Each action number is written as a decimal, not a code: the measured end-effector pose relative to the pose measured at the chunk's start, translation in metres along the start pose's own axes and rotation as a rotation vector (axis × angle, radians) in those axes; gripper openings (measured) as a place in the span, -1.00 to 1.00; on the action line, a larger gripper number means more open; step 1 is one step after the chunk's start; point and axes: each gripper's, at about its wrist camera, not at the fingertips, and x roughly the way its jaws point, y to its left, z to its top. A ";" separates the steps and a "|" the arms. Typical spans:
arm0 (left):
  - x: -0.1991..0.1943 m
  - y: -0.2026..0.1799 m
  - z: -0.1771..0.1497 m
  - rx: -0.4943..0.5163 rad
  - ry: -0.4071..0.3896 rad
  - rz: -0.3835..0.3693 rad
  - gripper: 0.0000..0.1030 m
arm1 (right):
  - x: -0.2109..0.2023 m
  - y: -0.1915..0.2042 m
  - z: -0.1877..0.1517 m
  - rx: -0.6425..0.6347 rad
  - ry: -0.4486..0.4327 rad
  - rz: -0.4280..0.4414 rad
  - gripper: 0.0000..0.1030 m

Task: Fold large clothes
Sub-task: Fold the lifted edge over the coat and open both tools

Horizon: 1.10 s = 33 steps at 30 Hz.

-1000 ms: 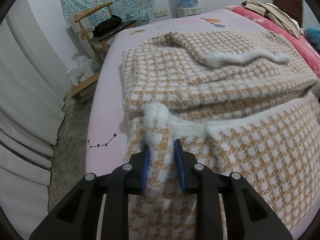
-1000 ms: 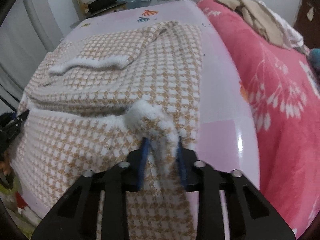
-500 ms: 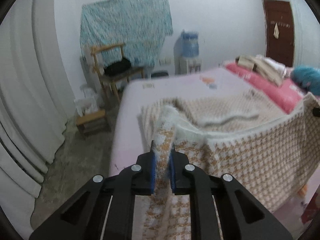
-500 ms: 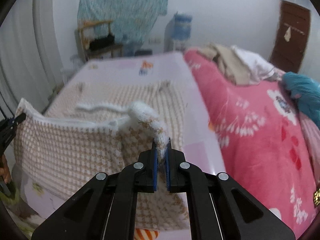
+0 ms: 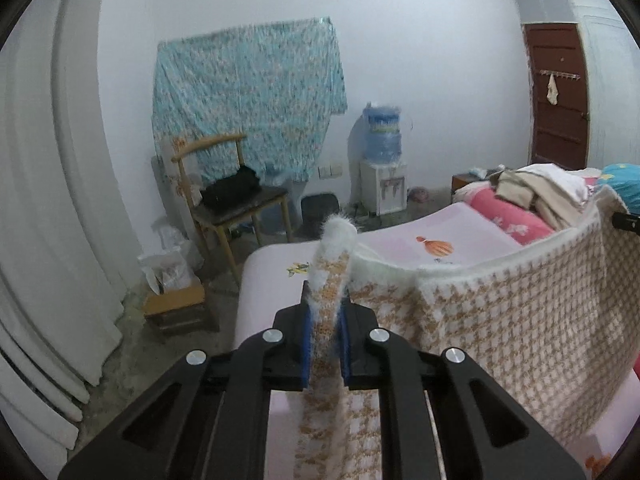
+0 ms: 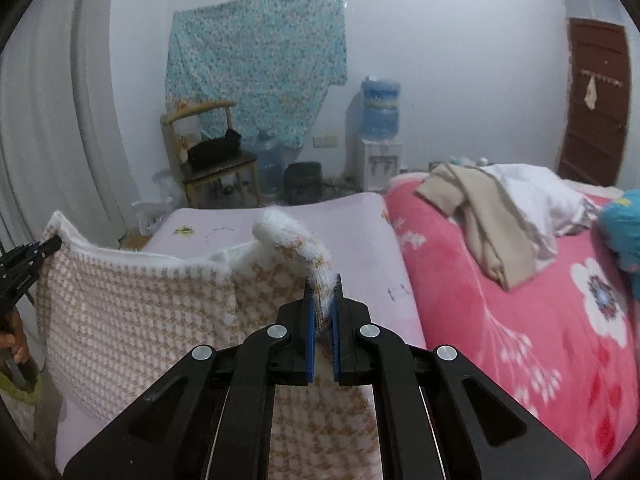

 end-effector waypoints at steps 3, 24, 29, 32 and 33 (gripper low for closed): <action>0.057 0.001 0.002 -0.004 0.086 -0.003 -0.79 | 0.058 -0.005 0.007 0.007 0.081 0.010 -0.91; 0.162 0.102 -0.047 -0.639 0.345 -0.255 -0.01 | 0.151 -0.104 -0.040 0.407 0.293 0.203 0.40; 0.102 0.086 -0.023 -0.516 0.276 -0.261 0.02 | 0.112 -0.103 -0.029 0.404 0.244 0.161 0.40; 0.046 0.066 -0.012 -0.396 0.198 -0.261 0.18 | 0.074 -0.082 -0.027 0.326 0.202 0.128 0.40; 0.025 0.057 -0.010 -0.354 0.174 -0.261 0.29 | 0.052 -0.068 -0.031 0.280 0.187 0.119 0.48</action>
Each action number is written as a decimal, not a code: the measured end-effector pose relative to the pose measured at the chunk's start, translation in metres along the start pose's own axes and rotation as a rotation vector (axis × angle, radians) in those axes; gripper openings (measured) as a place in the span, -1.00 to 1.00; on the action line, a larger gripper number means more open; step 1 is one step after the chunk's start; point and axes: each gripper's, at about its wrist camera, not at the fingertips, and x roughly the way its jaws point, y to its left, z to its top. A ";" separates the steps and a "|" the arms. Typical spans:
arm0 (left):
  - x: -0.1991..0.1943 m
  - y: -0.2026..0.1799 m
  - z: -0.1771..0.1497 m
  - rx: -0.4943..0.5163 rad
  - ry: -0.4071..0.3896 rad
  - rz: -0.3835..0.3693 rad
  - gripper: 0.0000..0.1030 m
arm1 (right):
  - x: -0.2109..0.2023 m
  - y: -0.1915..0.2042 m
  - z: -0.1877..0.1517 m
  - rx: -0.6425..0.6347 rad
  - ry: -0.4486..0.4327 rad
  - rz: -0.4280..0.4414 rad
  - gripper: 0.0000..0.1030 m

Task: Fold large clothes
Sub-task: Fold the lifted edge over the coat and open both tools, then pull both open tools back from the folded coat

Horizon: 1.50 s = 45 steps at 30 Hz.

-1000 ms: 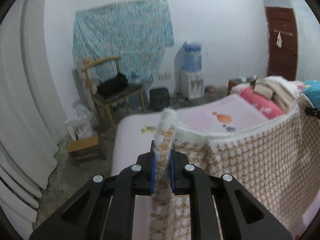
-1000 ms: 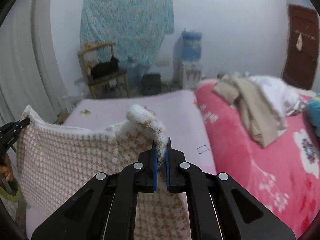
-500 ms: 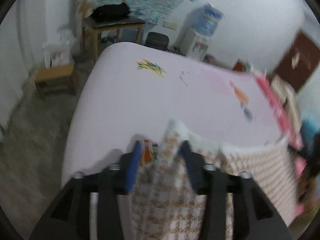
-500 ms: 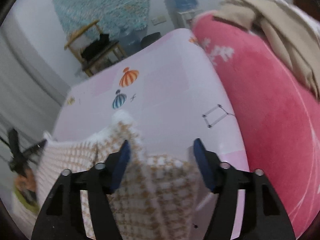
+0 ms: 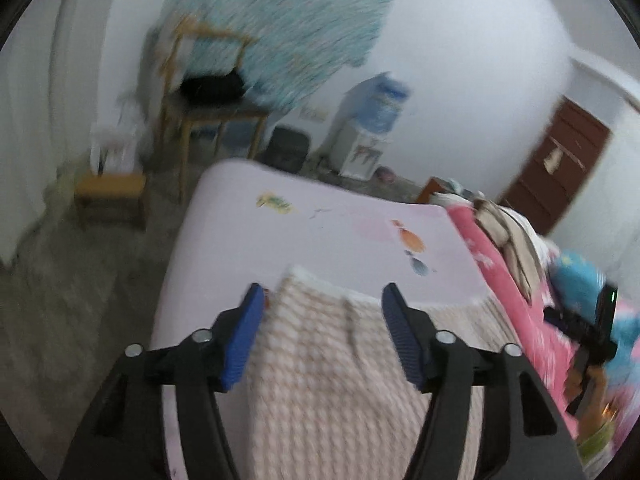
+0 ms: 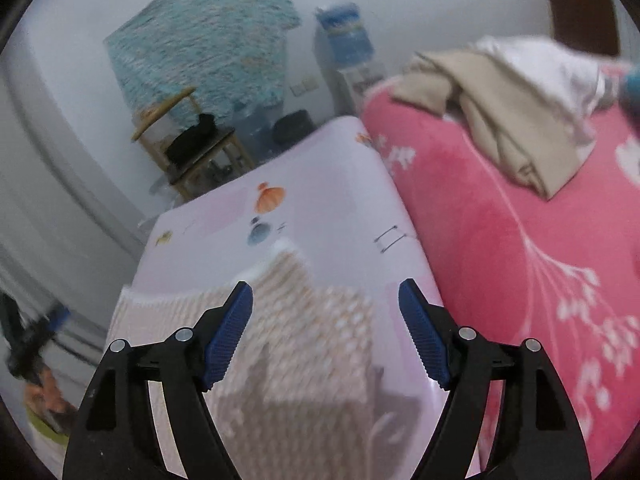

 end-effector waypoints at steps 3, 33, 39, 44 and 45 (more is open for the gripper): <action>-0.042 -0.029 -0.023 0.079 -0.020 -0.006 0.55 | -0.039 0.035 -0.034 -0.100 -0.032 -0.025 0.74; -0.135 -0.129 -0.176 0.213 -0.056 0.370 0.89 | -0.149 0.168 -0.214 -0.370 -0.192 -0.278 0.84; -0.126 -0.131 -0.179 0.205 -0.025 0.383 0.89 | -0.146 0.164 -0.211 -0.329 -0.174 -0.261 0.84; -0.118 -0.129 -0.180 0.184 0.010 0.405 0.89 | -0.135 0.161 -0.213 -0.311 -0.124 -0.264 0.84; -0.115 -0.129 -0.181 0.181 0.023 0.412 0.89 | -0.133 0.161 -0.213 -0.308 -0.116 -0.264 0.84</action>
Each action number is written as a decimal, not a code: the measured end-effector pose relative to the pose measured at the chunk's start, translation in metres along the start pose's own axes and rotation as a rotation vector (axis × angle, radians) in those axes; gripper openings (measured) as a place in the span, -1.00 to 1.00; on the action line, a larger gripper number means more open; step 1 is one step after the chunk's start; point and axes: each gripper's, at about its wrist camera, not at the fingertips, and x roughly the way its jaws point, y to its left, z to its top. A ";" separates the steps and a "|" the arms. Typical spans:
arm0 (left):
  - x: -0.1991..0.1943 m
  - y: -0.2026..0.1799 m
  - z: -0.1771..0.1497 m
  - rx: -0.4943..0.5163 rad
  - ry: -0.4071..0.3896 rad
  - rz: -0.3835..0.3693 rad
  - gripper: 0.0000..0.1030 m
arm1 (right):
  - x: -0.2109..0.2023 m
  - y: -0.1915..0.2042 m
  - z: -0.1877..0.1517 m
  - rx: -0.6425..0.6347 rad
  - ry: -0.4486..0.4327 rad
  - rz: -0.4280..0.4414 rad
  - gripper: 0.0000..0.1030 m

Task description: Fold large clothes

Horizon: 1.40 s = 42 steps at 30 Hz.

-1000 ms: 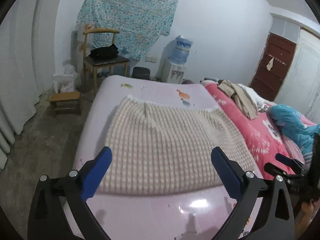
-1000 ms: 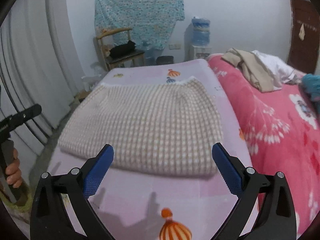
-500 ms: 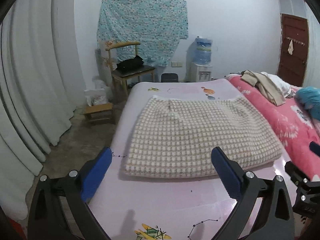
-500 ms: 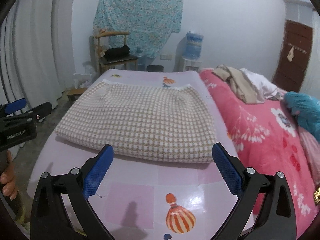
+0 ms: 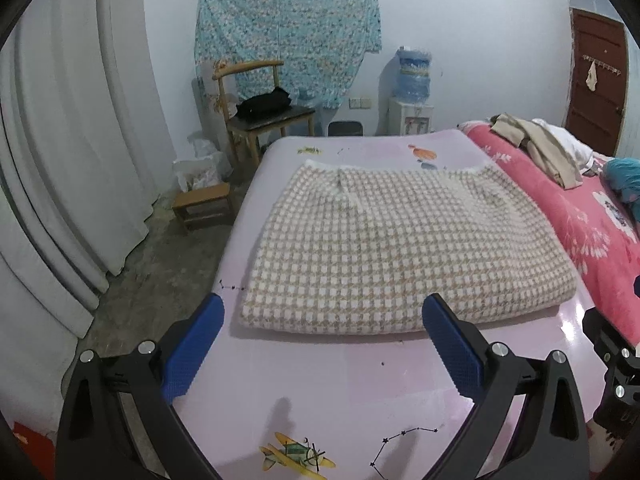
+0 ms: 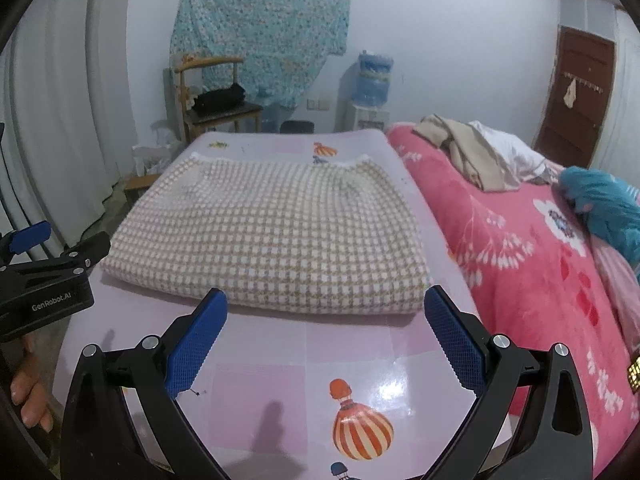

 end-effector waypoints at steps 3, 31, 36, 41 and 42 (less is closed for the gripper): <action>0.007 -0.001 -0.002 -0.008 0.034 0.004 0.89 | 0.004 0.001 0.000 0.013 0.022 0.014 0.84; 0.033 -0.009 -0.012 -0.024 0.178 -0.031 0.89 | 0.023 0.002 -0.007 0.051 0.144 0.041 0.84; 0.033 -0.010 -0.012 -0.023 0.177 -0.028 0.89 | 0.023 -0.001 -0.007 0.053 0.148 0.039 0.84; 0.034 -0.010 -0.012 -0.021 0.180 -0.029 0.89 | 0.024 -0.002 -0.007 0.058 0.155 0.039 0.84; 0.034 -0.010 -0.012 -0.021 0.181 -0.029 0.89 | 0.024 -0.002 -0.007 0.059 0.156 0.039 0.84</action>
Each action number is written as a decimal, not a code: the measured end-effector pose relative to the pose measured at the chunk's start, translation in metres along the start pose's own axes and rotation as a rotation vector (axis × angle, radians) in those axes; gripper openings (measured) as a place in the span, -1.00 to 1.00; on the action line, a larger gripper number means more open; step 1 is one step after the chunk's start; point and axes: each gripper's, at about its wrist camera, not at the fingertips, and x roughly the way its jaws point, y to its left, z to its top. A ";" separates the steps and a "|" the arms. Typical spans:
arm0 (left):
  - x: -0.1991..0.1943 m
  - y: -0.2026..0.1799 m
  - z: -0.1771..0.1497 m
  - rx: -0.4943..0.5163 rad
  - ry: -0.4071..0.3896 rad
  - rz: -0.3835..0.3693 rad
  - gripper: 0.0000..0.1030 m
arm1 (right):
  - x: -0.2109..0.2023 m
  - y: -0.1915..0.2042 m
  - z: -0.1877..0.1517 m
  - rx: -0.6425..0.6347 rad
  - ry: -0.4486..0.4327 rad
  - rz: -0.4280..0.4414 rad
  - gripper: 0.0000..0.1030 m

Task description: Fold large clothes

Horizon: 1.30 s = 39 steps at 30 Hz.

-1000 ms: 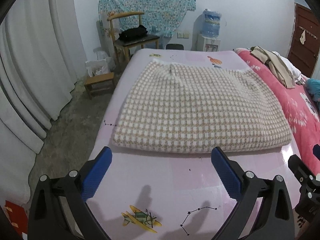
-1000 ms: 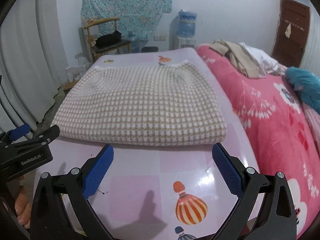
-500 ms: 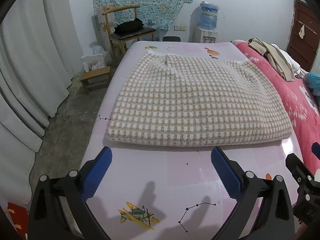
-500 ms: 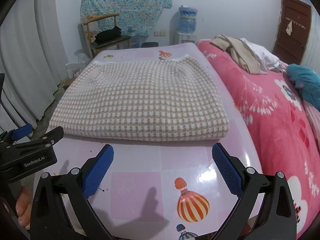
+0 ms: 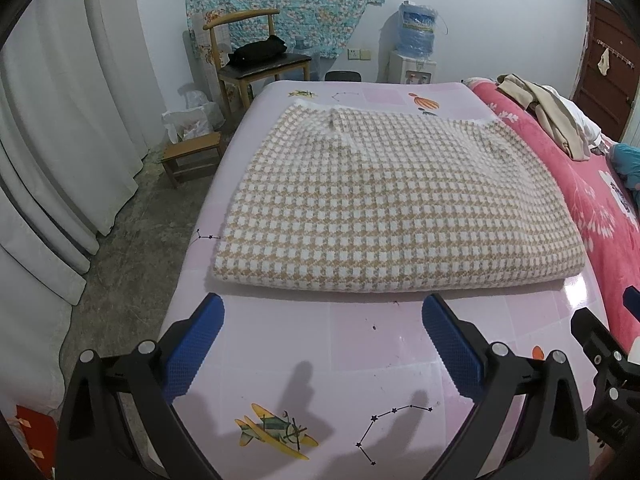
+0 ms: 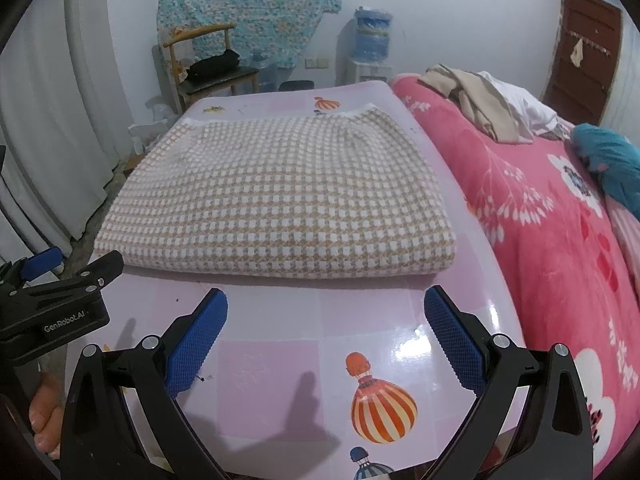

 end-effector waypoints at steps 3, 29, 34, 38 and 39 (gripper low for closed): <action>0.001 -0.001 0.001 0.001 0.003 -0.001 0.89 | 0.001 0.000 -0.001 0.001 0.006 -0.002 0.84; 0.005 -0.002 0.000 0.004 0.018 0.005 0.89 | 0.002 0.000 -0.003 0.002 0.010 -0.005 0.84; 0.005 -0.002 0.000 0.004 0.021 0.006 0.89 | 0.001 0.000 -0.004 0.003 0.013 -0.007 0.84; 0.005 -0.002 -0.001 0.002 0.024 0.005 0.89 | 0.001 -0.001 -0.004 0.003 0.013 -0.009 0.84; 0.005 -0.002 -0.001 0.002 0.024 0.006 0.89 | 0.001 -0.001 -0.004 0.004 0.013 -0.009 0.84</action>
